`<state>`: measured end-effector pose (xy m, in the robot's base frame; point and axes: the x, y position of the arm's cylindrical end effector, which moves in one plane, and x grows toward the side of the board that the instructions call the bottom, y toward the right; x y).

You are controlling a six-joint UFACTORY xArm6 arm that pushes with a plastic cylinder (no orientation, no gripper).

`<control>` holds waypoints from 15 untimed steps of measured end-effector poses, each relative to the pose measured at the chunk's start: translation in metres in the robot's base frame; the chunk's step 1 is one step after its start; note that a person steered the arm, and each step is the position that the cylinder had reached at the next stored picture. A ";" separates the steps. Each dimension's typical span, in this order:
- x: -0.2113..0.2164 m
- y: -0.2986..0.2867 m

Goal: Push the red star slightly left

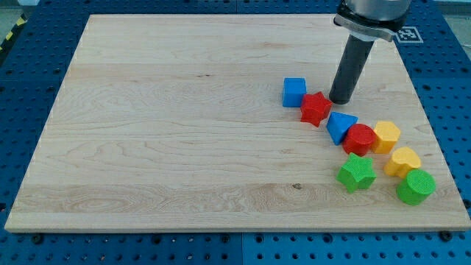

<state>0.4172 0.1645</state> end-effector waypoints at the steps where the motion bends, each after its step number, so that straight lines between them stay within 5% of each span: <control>1: 0.000 0.002; 4: 0.005 -0.003; 7: 0.054 -0.048; 12: -0.017 -0.147; 15: -0.016 -0.197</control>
<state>0.4013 -0.0327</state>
